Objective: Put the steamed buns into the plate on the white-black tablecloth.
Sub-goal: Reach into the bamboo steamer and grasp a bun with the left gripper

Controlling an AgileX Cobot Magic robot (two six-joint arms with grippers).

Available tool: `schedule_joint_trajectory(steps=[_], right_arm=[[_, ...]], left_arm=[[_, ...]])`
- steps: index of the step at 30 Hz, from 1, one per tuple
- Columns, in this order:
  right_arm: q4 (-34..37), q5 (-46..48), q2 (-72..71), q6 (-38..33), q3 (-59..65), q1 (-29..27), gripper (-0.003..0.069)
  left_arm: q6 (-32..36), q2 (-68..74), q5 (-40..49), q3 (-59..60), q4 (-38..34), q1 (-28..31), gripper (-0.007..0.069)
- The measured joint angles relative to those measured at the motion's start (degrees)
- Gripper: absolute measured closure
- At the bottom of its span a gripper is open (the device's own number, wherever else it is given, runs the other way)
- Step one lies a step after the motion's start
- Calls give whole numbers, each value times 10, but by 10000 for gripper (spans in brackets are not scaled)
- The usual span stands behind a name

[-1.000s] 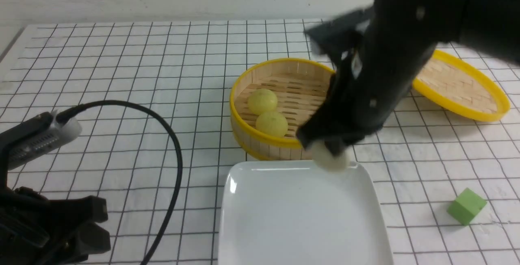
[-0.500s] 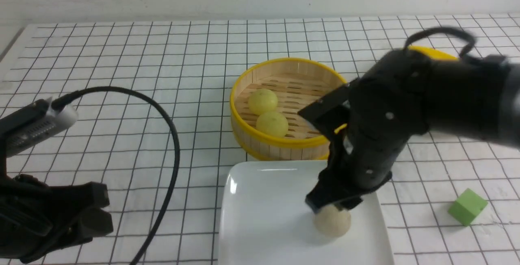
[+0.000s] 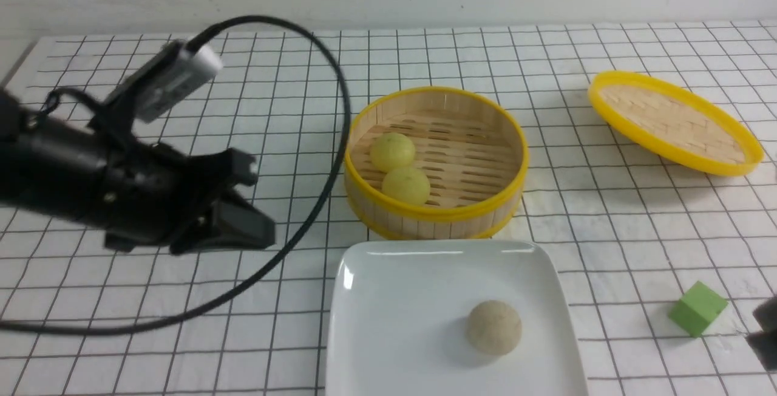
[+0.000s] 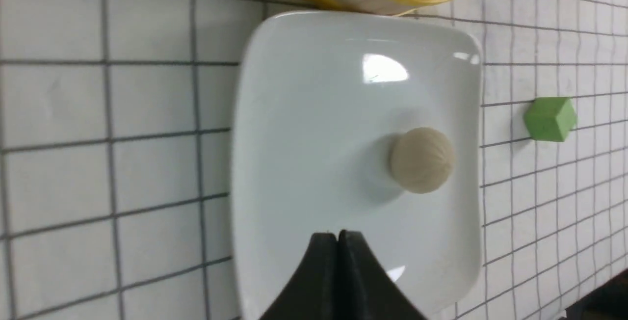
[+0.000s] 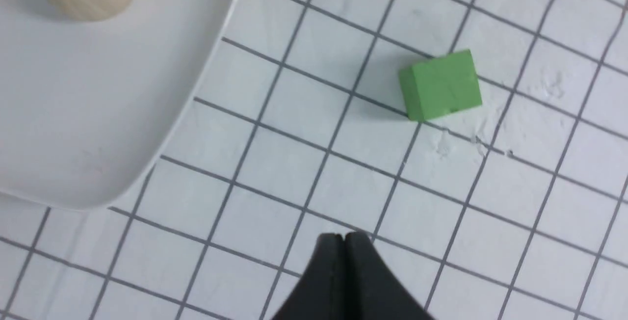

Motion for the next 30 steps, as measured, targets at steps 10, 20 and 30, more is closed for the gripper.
schedule_joint_trajectory(steps=[10, 20, 30], right_arm=[[24, -64, -36, 0, 47, -20, 673], [26, -68, -36, 0, 47, -21, 668], [28, -71, -36, 0, 47, -21, 662]], left_arm=[[-147, 228, -30, -262, 120, -174, 316], [-226, 389, -36, -459, 229, -190, 167], [-230, 474, -9, -506, 280, -190, 259]])
